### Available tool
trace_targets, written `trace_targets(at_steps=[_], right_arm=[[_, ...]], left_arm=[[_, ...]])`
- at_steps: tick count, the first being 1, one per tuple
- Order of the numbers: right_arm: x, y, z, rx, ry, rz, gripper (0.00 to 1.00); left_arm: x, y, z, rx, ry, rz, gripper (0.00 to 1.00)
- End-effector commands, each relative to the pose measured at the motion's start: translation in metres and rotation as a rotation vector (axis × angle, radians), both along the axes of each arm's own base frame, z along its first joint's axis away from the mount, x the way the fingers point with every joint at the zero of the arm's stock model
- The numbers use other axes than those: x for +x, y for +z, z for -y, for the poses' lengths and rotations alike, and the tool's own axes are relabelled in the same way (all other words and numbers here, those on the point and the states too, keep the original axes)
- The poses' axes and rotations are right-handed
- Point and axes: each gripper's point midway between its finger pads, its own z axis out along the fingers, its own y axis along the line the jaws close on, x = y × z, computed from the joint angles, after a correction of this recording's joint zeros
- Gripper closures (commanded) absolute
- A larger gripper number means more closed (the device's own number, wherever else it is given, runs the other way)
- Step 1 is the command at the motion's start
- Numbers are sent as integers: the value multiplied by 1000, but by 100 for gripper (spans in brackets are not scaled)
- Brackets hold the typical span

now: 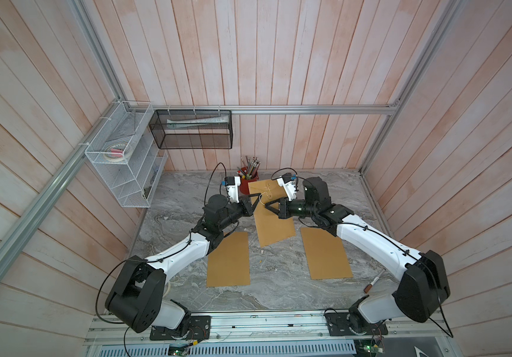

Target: Open the file bag

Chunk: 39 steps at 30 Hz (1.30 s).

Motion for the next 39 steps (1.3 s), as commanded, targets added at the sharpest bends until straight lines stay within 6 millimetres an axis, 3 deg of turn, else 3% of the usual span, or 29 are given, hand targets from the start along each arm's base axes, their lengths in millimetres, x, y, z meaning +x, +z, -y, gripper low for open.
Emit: trace_targets(at_steps=[1, 30, 39], right_arm=[[1, 7, 8, 15, -34, 15, 100], [29, -15, 61, -40, -194, -15, 100], [43, -10, 78, -53, -231, 5, 100]], left_arm=[[-1, 29, -6, -35, 15, 64, 100], [-14, 34, -21, -43, 35, 80, 100], [-18, 30, -20, -43, 16, 72, 100]])
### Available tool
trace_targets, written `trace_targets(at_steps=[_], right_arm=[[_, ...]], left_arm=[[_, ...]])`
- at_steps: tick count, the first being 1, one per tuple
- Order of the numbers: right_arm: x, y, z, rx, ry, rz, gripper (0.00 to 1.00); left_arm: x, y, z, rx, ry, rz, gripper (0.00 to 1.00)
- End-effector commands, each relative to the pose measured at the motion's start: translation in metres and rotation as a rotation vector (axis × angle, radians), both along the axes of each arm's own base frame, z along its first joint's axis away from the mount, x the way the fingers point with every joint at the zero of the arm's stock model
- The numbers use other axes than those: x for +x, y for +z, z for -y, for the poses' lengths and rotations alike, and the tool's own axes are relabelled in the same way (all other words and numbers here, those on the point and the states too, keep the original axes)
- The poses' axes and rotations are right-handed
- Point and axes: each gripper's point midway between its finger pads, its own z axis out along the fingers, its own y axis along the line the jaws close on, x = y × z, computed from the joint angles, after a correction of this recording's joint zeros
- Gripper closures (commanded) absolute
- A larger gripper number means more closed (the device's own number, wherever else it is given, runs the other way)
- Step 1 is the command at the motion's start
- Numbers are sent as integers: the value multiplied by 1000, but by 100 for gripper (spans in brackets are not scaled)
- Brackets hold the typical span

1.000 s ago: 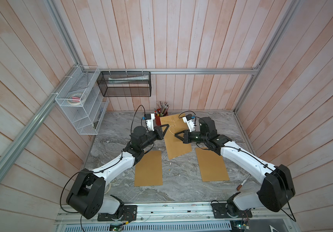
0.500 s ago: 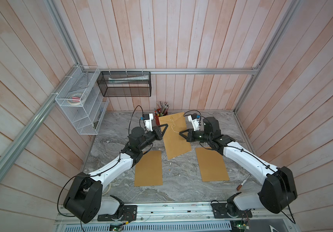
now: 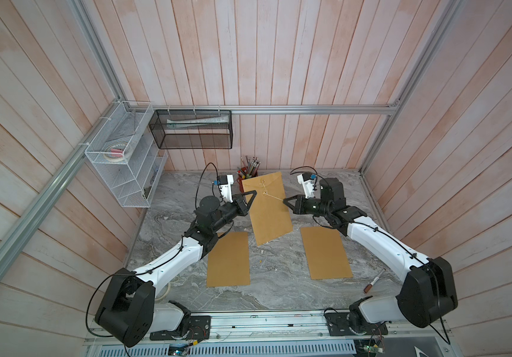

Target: Open the file bag

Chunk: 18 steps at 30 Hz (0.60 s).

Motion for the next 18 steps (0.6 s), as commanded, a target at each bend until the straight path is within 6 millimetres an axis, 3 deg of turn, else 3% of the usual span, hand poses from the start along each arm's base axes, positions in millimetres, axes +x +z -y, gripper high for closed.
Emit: trace_targets(at_steps=[1, 18], right_arm=[[2, 8, 8, -21, -14, 26, 100], [26, 30, 34, -37, -72, 77, 100]], left_arm=[[-6, 4, -3, -12, -5, 15, 100], [-11, -7, -4, -16, -16, -10, 100]])
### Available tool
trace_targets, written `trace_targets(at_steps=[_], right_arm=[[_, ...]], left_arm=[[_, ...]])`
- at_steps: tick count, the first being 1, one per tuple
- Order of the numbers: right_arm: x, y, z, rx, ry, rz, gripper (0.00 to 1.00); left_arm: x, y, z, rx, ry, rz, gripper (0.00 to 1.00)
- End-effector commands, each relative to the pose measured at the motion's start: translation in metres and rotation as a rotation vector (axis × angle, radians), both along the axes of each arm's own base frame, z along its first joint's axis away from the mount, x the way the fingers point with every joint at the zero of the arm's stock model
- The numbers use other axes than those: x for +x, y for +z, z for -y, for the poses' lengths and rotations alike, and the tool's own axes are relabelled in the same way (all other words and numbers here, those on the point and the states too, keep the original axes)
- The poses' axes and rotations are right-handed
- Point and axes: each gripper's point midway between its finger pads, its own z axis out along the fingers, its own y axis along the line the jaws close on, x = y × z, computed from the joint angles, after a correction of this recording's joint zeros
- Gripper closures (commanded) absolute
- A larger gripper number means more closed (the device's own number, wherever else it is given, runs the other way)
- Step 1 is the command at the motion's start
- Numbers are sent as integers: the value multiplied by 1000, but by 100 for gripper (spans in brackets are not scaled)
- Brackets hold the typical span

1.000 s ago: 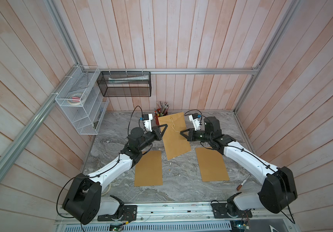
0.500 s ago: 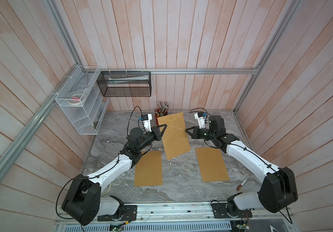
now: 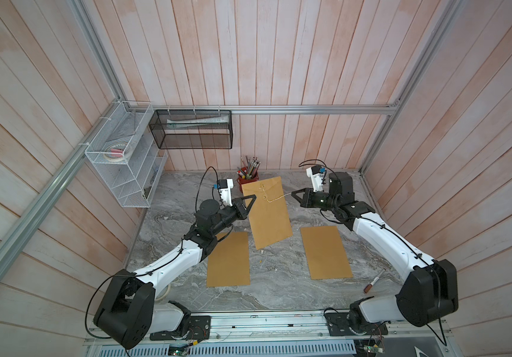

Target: Open the file bag

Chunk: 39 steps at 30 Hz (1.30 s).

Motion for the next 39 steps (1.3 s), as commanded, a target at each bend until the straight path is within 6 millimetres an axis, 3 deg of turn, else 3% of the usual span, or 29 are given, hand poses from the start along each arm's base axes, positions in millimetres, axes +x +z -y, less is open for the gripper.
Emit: trace_targets(at_steps=[1, 19, 30, 39], right_arm=[[5, 12, 6, -14, -14, 27, 100], [19, 50, -5, 5, 36, 101, 100], [11, 63, -48, 5, 154, 128, 100], [-5, 81, -90, 24, 250, 161, 100]], left_arm=[[-6, 6, -1, -18, -14, 22, 100], [-15, -9, 6, -19, -63, -10, 100], [-21, -19, 28, -19, -117, -30, 100], [-20, -27, 34, -13, -121, -46, 100]])
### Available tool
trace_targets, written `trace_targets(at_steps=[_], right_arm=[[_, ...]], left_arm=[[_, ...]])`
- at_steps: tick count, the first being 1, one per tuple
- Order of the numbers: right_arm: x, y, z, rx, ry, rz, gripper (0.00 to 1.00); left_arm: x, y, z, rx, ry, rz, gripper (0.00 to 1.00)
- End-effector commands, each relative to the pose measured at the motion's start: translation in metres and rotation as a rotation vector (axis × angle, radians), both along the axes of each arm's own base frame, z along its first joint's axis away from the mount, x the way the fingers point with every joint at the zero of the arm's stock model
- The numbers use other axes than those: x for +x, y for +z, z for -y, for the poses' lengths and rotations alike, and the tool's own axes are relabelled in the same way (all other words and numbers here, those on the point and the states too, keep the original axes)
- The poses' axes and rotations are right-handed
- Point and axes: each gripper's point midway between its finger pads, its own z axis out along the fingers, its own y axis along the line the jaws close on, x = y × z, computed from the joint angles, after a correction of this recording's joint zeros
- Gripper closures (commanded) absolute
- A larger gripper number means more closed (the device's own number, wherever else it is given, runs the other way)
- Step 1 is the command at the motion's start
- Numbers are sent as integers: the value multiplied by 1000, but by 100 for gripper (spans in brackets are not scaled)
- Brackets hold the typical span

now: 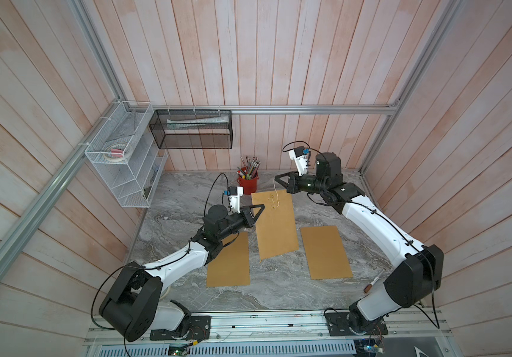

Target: Open the file bag

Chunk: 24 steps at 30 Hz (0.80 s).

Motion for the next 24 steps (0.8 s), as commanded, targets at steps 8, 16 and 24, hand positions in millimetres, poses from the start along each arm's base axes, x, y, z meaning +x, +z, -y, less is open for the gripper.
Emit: trace_targets(at_steps=[8, 16, 24], right_arm=[[-19, 18, -27, 20, 80, 24, 100], [-28, 26, -47, 35, 133, 32, 100], [-40, 28, -61, 50, 171, 26, 100]], left_arm=[[2, 3, 4, -20, -6, 15, 100], [2, 5, 7, -29, -16, 21, 100], [5, 12, 3, -34, 14, 36, 100]])
